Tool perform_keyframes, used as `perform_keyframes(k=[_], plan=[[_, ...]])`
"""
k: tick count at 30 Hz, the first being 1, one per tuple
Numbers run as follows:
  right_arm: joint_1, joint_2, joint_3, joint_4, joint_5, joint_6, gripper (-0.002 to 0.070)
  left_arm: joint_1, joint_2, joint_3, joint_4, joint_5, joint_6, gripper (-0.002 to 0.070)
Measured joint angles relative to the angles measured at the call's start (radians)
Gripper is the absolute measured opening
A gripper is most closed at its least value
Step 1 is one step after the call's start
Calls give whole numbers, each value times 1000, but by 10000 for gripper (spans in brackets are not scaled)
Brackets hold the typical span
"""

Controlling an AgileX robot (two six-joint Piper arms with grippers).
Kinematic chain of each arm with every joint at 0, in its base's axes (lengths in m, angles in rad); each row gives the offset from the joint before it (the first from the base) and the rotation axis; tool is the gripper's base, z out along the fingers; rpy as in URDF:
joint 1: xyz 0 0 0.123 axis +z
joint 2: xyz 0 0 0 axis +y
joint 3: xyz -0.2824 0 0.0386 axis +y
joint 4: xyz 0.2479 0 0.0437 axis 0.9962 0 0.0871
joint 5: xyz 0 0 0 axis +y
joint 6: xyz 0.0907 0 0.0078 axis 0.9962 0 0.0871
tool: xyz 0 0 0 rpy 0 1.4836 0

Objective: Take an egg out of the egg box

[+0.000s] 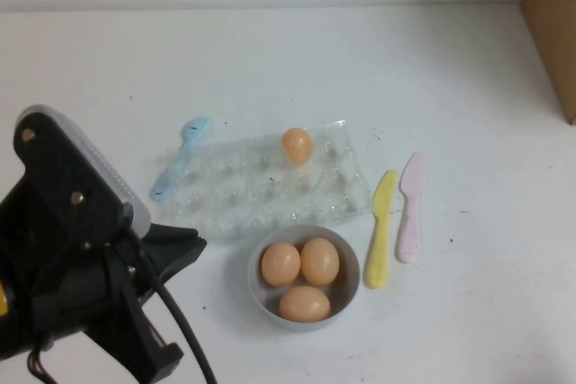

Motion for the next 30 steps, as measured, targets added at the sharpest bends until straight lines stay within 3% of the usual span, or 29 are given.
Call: perform_keyframes(k=[6,13,16,20,30], plan=[[0,0,0,0,0,0,-17,0,-16,76,59,-78,-33,-2],[0,0,0,0,0,0,-17,12,-203,425,163,-555,-193,-2],[0,0,0,0,0,0,-17,57,-329,557,151,-656,-203,-2],[0,0,0,0,0,0,-17,159,-515,661,117,-632,-212,-3],[0,0,0,0,0,0,-17,472,-838,687,111,-329,-218,-3]])
